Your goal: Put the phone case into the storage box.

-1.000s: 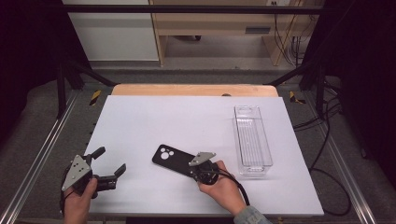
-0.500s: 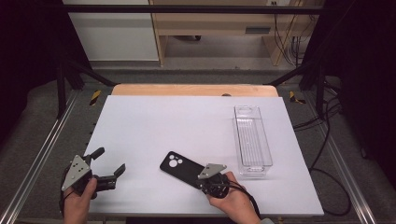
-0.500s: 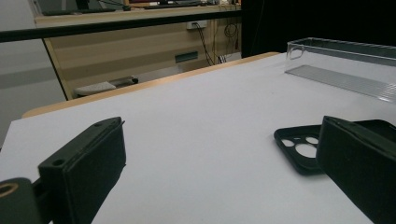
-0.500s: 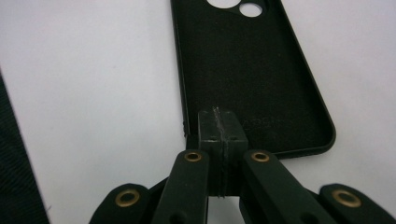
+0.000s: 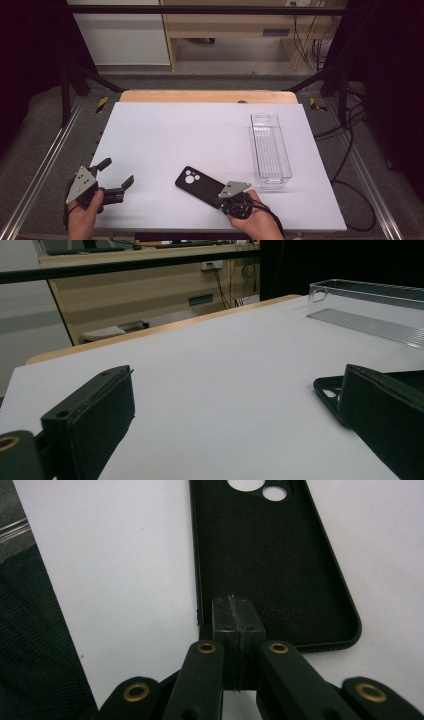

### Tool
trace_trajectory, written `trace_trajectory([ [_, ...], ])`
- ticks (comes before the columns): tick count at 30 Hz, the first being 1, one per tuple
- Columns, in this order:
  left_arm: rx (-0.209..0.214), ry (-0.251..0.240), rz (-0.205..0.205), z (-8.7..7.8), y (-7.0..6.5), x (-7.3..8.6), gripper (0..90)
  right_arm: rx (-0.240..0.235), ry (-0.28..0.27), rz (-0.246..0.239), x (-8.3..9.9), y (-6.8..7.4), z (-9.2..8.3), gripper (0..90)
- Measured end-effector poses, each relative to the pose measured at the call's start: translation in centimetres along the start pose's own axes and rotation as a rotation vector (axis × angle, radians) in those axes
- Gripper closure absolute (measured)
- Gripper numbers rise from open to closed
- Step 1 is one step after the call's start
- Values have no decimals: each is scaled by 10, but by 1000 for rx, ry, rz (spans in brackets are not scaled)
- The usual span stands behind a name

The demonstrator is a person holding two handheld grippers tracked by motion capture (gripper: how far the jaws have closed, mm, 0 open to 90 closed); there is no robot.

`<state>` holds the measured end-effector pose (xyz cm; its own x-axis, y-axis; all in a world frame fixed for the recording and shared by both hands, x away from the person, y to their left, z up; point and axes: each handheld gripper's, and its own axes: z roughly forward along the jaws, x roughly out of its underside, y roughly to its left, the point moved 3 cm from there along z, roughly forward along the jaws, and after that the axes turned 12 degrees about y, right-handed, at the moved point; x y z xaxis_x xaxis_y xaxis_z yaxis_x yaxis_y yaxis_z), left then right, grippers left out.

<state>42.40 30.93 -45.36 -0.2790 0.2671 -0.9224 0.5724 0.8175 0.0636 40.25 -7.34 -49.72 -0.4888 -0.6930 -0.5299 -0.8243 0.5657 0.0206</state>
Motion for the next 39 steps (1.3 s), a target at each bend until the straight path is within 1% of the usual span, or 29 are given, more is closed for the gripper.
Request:
trace_trajectory([
  [3, 2, -2, 1, 0, 0, 0, 18, -1, -1, -5, 2, 0, -1, 900],
  [6, 3, -2, 1, 0, 0, 0, 19, -15, -7, -7, 2, -2, -1, 900],
  [8, 3, -2, 3, 0, -1, -1, 19, -2, -14, -30, 3, -2, -2, 878],
  [9, 3, -2, 3, 0, -1, -1, 19, 1, -20, -25, 3, -2, -3, 867],
  [10, 3, -3, 4, 0, -1, -1, 19, 1, -32, -25, 3, -3, -4, 858],
  [13, 4, -2, 3, 0, -1, -1, 19, 10, -113, 7, 0, -7, -10, 802],
  [14, 4, -2, 3, 1, -1, -1, 19, 12, -131, 16, -1, -8, -11, 742],
  [15, 4, -2, 4, 1, -1, -1, 19, 14, -149, 29, -2, -9, -12, 651],
  [16, 4, -2, 4, 1, -1, -1, 19, 14, -149, 29, -2, -9, -12, 651],
  [17, 4, -2, 5, 1, -1, -1, 19, 9, -171, 40, -5, -9, -11, 501],
  [19, 5, -1, 5, 1, -1, -1, 19, 30, -172, 42, -7, -9, -9, 347],
  [20, 5, -1, 5, 1, -1, -1, 19, 35, -170, 46, -8, -9, -8, 292],
  [22, 5, -2, 6, 1, -1, -1, 19, 36, -173, 54, -9, -9, -7, 213],
  [23, 5, -2, 6, 1, -1, -1, 19, 36, -173, 54, -9, -9, -7, 213],
  [24, 6, -1, 7, 1, -1, -1, 19, 31, -165, 69, -9, -11, -5, 142],
  [26, 6, -1, 8, 1, -1, -1, 19, 35, -162, 73, -9, -12, -3, 93],
  [27, 5, -1, 8, 1, -1, -1, 19, 33, -152, 77, -9, -13, -2, 78],
  [29, 6, 0, 8, 1, -1, -1, 19, 35, -132, 91, -9, -15, 1, 77],
  [33, 5, 1, 9, 1, -2, -1, 19, 39, -98, 82, -9, -17, 7, 72],
  [35, 6, 1, 9, 2, -2, -1, 19, 36, -83, 66, -10, -16, 10, 71],
  [37, 6, 2, 10, 2, -2, -1, 19, 40, -74, 54, -12, -16, 13, 68],
  [39, 7, 3, 11, 2, -2, -1, 19, 38, -71, 58, -14, -15, 15, 70],
])
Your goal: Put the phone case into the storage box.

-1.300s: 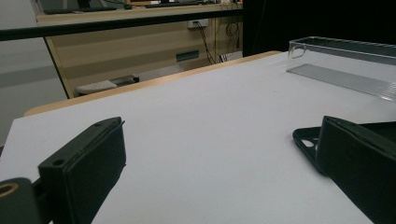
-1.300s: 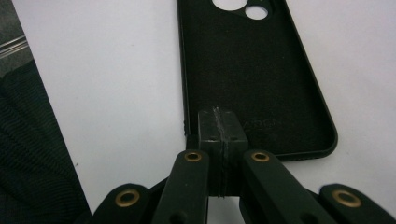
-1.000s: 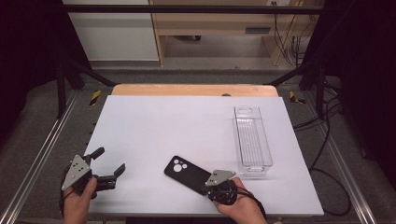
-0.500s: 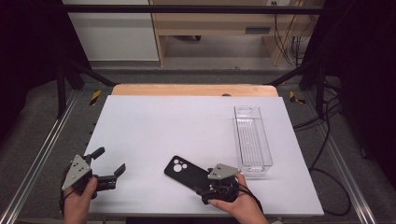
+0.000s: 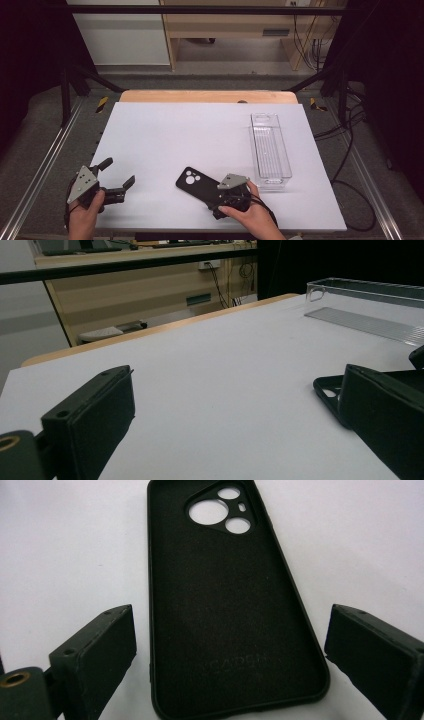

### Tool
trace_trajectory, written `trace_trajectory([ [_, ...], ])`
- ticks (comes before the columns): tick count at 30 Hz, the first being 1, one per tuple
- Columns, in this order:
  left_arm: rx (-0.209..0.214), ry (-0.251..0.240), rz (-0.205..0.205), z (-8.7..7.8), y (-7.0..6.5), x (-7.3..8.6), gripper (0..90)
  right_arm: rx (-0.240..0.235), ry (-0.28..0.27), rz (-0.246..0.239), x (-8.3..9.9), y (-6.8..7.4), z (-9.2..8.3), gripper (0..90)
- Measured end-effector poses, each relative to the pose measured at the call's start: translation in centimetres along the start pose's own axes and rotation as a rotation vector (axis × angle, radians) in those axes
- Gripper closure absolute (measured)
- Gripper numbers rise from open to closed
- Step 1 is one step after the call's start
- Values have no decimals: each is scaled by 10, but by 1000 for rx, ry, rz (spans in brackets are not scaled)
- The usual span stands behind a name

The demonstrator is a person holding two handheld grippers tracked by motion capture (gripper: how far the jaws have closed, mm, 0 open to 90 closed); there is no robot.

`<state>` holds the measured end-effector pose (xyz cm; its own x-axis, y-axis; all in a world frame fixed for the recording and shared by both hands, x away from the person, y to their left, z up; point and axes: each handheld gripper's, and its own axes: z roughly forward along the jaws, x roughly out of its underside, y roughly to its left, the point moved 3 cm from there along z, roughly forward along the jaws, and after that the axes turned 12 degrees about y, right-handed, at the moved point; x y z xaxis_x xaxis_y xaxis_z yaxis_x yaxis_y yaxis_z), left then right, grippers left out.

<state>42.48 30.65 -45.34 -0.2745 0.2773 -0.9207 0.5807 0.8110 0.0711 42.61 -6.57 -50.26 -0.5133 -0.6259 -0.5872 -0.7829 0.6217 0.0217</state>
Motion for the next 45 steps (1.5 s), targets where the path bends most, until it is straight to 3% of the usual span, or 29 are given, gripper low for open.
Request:
trace_trajectory([
  [14, 4, 7, 4, 2, -2, 0, 19, -9, 41, 3, -10, -3, 13, 83],
  [18, 8, 7, 3, 3, -3, -1, 19, 6, 56, -17, -13, 0, 18, 74],
  [27, 21, 5, -5, 4, -6, -1, 21, 11, 71, -37, -14, 1, 17, 117],
  [31, 35, 17, -1, 7, -10, -3, 22, 1, 105, -51, -17, 2, 15, 138],
  [45, 74, 33, -14, 13, -21, -7, 25, 9, 93, -33, -17, 5, 5, 156],
])
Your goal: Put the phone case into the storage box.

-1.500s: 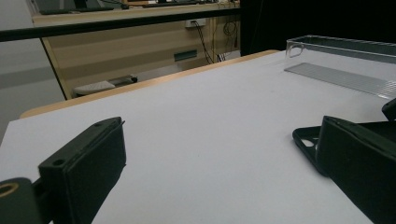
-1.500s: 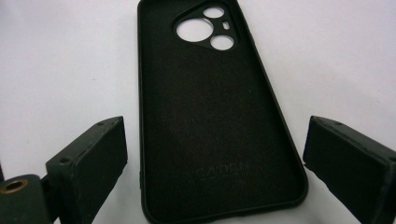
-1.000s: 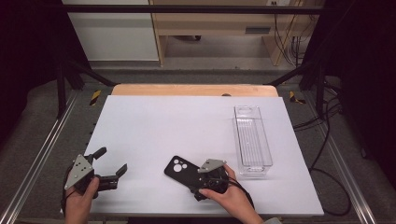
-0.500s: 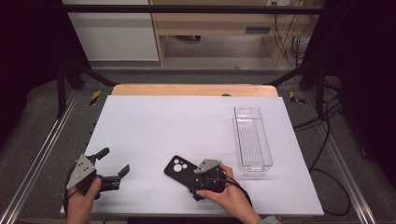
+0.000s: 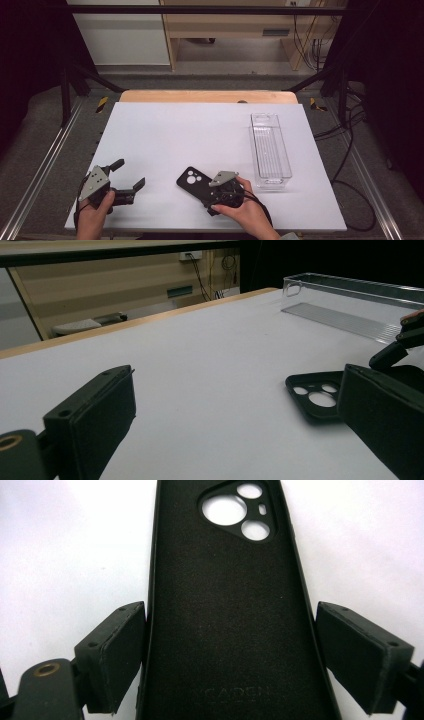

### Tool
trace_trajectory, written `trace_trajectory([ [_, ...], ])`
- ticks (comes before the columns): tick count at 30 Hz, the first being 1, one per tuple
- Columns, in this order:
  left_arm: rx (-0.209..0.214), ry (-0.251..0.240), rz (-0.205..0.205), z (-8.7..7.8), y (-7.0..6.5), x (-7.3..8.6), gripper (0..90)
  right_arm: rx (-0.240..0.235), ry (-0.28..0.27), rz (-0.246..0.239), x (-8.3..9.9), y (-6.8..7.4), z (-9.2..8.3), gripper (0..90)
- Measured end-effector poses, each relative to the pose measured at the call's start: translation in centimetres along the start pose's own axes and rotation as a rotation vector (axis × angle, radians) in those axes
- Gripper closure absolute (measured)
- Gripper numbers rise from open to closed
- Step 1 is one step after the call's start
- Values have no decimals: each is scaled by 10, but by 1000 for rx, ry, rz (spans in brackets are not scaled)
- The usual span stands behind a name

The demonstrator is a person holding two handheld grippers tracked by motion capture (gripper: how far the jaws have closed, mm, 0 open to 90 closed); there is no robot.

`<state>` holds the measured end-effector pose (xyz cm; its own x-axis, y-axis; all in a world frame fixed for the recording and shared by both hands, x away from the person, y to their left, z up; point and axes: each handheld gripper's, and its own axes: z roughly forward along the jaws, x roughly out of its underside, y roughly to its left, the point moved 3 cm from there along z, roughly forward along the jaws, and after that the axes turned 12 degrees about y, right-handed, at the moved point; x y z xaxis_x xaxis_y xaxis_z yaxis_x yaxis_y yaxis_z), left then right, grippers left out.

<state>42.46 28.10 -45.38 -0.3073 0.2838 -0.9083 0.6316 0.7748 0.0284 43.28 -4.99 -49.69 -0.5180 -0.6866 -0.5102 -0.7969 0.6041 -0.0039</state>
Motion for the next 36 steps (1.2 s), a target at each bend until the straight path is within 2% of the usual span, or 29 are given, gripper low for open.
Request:
trace_trajectory([
  [6, 14, -11, -29, -2, -1, 1, 26, 12, -15, 5, -1, 0, -2, 158],
  [16, 34, -4, -27, 2, -8, -2, 27, 31, -42, 1, 0, 3, -8, 160],
  [21, 62, 7, -23, 6, -16, -4, 27, 49, -72, 15, 1, 0, -13, 160],
  [22, 80, 16, -40, 8, -19, -5, 27, 53, -102, 20, 0, -1, -18, 160],
  [24, 89, 20, -52, 8, -20, -5, 27, 53, -114, 26, -1, -1, -20, 160],
  [25, 99, 21, -69, 9, -22, -6, 27, 61, -152, 29, -4, -1, -25, 160],
  [26, 106, 22, -77, 9, -24, -8, 27, 69, -165, 26, -5, -1, -26, 159],
  [27, 123, 12, -107, 8, -27, -12, 27, 74, -174, 27, -6, -1, -28, 159],
  [28, 123, 12, -107, 8, -27, -12, 26, 80, -188, 28, -7, -1, -30, 159],
  [29, 134, 4, -130, 8, -28, -16, 26, 80, -188, 28, -7, -1, -30, 159],
  [33, 166, -14, -165, 12, -29, -34, 26, 124, -278, 2, -23, -5, -50, 160],
  [34, 184, -17, -189, 19, -26, -46, 27, 131, -294, 6, -27, -7, -53, 160],
  [35, 184, -17, -189, 19, -26, -46, 29, 136, -311, 11, -32, -10, -55, 160],
  [36, 197, -10, -207, 28, -24, -57, 29, 139, -329, 19, -37, -13, -57, 160],
])
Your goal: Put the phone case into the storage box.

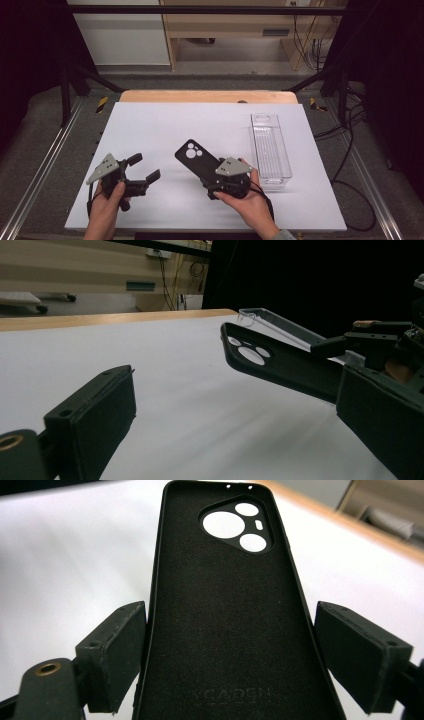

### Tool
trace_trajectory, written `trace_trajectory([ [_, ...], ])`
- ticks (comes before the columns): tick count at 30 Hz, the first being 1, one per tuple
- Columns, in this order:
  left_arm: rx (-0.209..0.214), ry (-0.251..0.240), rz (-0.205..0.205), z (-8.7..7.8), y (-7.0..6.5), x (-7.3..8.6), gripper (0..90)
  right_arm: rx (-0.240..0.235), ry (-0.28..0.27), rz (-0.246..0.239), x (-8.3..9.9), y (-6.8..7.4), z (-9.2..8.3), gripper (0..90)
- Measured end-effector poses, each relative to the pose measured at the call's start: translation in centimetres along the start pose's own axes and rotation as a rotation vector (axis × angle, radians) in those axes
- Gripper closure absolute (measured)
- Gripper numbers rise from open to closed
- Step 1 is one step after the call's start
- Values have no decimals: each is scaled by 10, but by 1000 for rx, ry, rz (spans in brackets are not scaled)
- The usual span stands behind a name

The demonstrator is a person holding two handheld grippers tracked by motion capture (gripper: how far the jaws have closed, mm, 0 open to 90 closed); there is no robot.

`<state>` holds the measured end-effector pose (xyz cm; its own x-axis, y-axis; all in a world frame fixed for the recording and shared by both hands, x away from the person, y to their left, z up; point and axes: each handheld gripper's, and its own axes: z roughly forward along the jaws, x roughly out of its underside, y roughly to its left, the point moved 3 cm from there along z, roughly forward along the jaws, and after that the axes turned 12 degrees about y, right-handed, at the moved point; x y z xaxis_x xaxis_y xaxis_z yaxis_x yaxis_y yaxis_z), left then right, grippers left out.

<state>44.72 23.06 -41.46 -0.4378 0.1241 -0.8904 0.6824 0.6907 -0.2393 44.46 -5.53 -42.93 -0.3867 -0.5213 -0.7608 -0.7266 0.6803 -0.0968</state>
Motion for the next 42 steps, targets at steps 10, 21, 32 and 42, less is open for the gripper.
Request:
trace_trajectory([
  [10, 37, -6, -71, 20, -7, 2, 43, 15, -61, 25, -3, 2, 4, 159],
  [21, 39, 20, -53, 24, -22, 9, 171, 7, -77, -43, -6, 29, 10, 159],
  [32, 36, 52, -107, 29, -18, 16, 288, -1, -81, -64, -5, 36, 12, 158],
  [42, 93, 5, -236, 24, -15, 19, 576, -21, -30, -74, 2, 44, 24, 155],
])
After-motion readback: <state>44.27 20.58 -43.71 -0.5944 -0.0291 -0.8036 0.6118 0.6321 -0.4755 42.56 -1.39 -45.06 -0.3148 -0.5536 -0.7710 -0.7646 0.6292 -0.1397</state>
